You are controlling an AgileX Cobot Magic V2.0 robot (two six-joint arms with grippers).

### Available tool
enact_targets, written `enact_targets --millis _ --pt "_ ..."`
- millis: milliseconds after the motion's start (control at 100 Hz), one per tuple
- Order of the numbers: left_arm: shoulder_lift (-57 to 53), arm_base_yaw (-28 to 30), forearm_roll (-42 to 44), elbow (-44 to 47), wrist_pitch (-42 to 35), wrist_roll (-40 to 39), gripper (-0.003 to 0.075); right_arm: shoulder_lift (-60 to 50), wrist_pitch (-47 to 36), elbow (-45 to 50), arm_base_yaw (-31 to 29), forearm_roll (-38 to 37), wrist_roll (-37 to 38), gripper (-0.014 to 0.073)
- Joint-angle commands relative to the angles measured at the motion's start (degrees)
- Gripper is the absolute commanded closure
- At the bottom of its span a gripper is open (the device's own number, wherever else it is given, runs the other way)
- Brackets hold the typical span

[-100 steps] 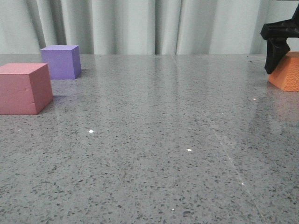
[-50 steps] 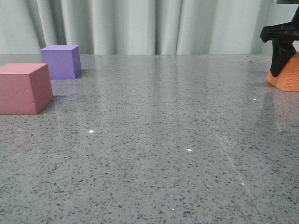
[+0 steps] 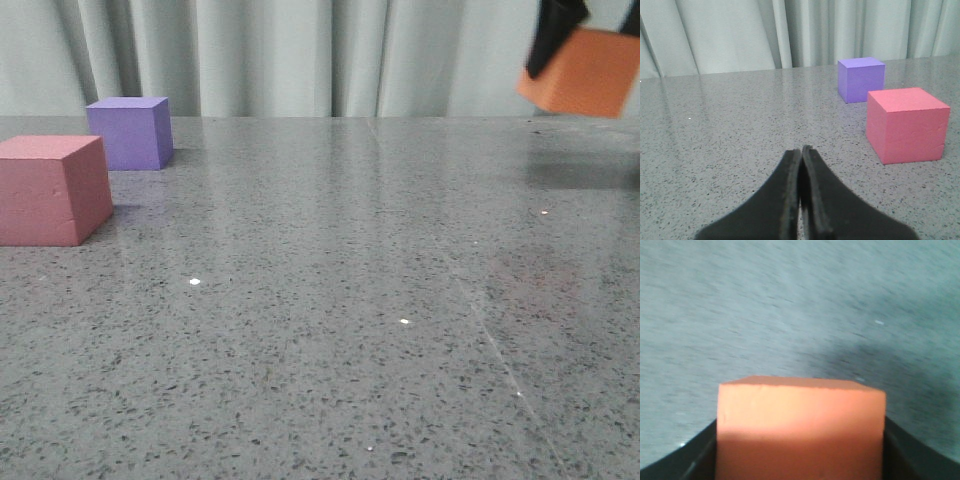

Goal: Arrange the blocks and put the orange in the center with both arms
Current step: 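Lift the orange cube and carry it toward the table center, then set the orange cube down, open the right gripper and withdraw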

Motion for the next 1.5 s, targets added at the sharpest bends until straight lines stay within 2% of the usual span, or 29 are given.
enact_targets --millis 0,270,530,610,850,1120,1220,1410,1460,1490 --pt "-1.9 0.1 0.0 3.2 -4.8 -0.4 0.0739 -2.7 -2.0 -3.4 3.0 0.9 2.1 0.0382" --pt "-1.9 0.1 0.0 3.2 -4.8 -0.4 0.0739 1.5 -3.3 -8.7 13.5 -1.0 10.0 0.0382" --pt "-1.9 0.1 0.0 3.2 -4.8 -0.4 0.0739 9.4 0.1 -16.4 23.2 -15.4 26.0 0.0382" --pt "-1.9 0.1 0.0 3.2 -4.8 -0.4 0.0739 12.0 1.3 -18.8 25.2 -17.9 29.6 0.0382" --pt "-1.9 0.1 0.0 3.2 -4.8 -0.4 0.0739 17.8 3.9 -23.2 28.7 -18.2 32.6 0.0383" --pt "-1.9 0.1 0.0 3.2 -4.8 -0.4 0.0739 19.4 4.0 -23.3 29.2 -17.7 33.2 0.0370" --pt "-1.9 0.1 0.0 3.2 -4.8 -0.4 0.0739 19.4 4.1 -23.4 29.2 -17.6 33.2 0.0286" --pt "-1.9 0.1 0.0 3.2 -4.8 -0.4 0.0739 19.4 4.2 -23.5 29.3 -17.5 33.2 -0.0034" --pt "-1.9 0.1 0.0 3.2 -4.8 -0.4 0.0739 19.4 4.2 -23.6 29.3 -17.5 33.2 -0.0076" --pt "-1.9 0.1 0.0 3.2 -4.8 -0.4 0.0739 19.2 4.0 -23.6 29.3 -17.5 33.2 -0.0067"
